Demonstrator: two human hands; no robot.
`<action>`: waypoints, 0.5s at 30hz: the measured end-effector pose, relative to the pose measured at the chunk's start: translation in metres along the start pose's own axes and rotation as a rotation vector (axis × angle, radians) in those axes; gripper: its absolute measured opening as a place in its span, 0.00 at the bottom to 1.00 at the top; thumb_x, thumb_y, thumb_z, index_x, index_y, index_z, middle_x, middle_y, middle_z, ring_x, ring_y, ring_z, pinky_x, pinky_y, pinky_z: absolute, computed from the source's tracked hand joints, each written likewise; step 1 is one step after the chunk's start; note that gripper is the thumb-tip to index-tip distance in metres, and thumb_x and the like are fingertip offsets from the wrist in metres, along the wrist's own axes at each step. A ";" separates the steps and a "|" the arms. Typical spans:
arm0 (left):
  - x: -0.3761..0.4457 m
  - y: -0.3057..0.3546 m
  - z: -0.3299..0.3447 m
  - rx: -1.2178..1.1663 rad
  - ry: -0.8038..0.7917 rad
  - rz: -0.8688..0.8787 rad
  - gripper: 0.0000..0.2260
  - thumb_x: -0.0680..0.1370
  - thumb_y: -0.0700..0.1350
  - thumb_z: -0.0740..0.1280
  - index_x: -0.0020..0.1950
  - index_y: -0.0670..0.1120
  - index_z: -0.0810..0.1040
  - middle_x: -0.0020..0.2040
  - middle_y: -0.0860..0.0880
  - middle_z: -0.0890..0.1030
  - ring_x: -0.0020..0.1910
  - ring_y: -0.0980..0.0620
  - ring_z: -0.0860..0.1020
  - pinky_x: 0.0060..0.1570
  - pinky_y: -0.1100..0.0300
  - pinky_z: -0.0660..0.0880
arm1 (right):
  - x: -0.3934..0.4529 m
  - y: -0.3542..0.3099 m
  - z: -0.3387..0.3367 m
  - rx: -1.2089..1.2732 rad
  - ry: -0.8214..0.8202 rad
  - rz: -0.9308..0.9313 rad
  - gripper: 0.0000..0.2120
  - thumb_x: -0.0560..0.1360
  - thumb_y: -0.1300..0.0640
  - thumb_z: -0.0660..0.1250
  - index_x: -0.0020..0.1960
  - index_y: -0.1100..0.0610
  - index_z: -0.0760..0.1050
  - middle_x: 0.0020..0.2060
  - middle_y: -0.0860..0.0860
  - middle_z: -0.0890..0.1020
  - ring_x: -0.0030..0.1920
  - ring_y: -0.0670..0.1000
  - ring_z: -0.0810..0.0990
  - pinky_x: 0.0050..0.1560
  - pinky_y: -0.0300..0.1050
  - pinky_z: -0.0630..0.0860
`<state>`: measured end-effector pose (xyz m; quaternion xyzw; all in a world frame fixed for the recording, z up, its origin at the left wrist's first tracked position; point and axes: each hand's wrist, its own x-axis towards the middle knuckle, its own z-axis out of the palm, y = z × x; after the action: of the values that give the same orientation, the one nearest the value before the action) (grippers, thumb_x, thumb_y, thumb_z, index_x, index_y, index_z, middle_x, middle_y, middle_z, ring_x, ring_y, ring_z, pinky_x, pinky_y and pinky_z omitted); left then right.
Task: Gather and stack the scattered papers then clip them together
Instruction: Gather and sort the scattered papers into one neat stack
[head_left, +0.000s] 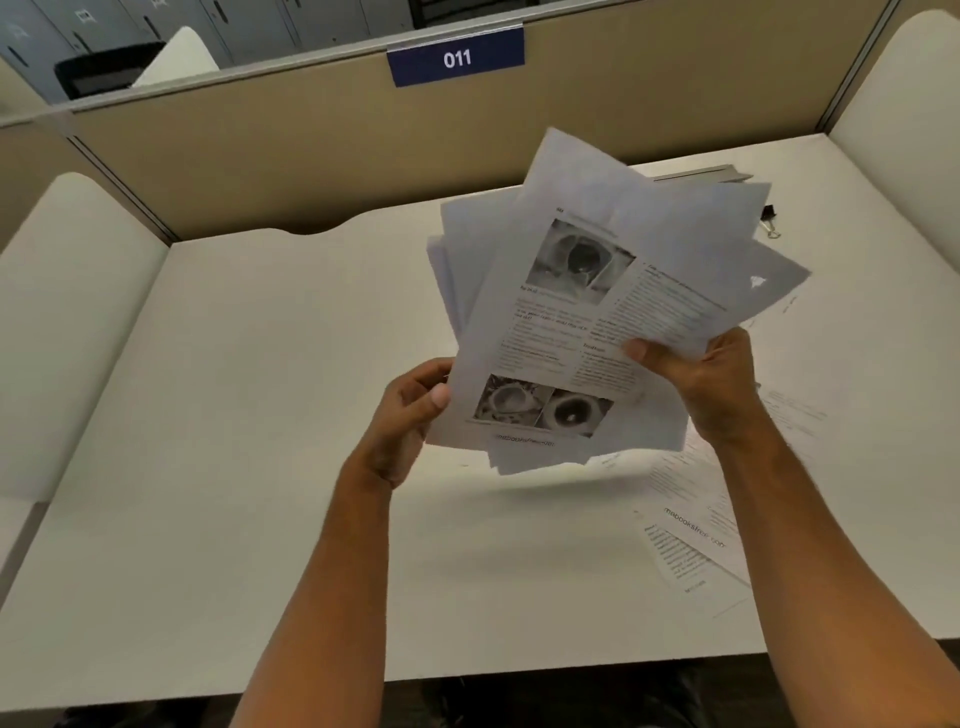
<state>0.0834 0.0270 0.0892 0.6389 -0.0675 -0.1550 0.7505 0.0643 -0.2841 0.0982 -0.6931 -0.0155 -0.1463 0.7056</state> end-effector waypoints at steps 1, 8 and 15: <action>0.002 0.008 -0.002 0.045 -0.034 0.007 0.32 0.65 0.65 0.80 0.62 0.47 0.84 0.58 0.43 0.85 0.58 0.42 0.82 0.53 0.52 0.80 | 0.001 -0.005 0.001 -0.011 -0.011 -0.016 0.22 0.71 0.55 0.77 0.54 0.30 0.80 0.53 0.35 0.85 0.57 0.46 0.84 0.52 0.43 0.84; 0.007 0.006 0.025 0.216 -0.042 0.068 0.25 0.70 0.44 0.81 0.66 0.48 0.80 0.58 0.46 0.85 0.59 0.45 0.83 0.53 0.52 0.84 | -0.009 -0.009 0.008 0.120 -0.196 -0.031 0.23 0.69 0.56 0.78 0.58 0.34 0.82 0.54 0.42 0.86 0.60 0.51 0.84 0.50 0.47 0.85; -0.006 -0.044 0.033 0.124 0.040 -0.041 0.25 0.71 0.39 0.79 0.67 0.44 0.80 0.61 0.42 0.84 0.62 0.40 0.82 0.59 0.38 0.81 | -0.014 0.020 0.002 0.135 -0.248 0.201 0.31 0.56 0.56 0.84 0.58 0.47 0.82 0.53 0.51 0.86 0.60 0.58 0.83 0.51 0.57 0.85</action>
<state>0.0611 -0.0080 0.0522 0.6885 -0.0490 -0.1531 0.7072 0.0562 -0.2799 0.0757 -0.6549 -0.0428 0.0132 0.7544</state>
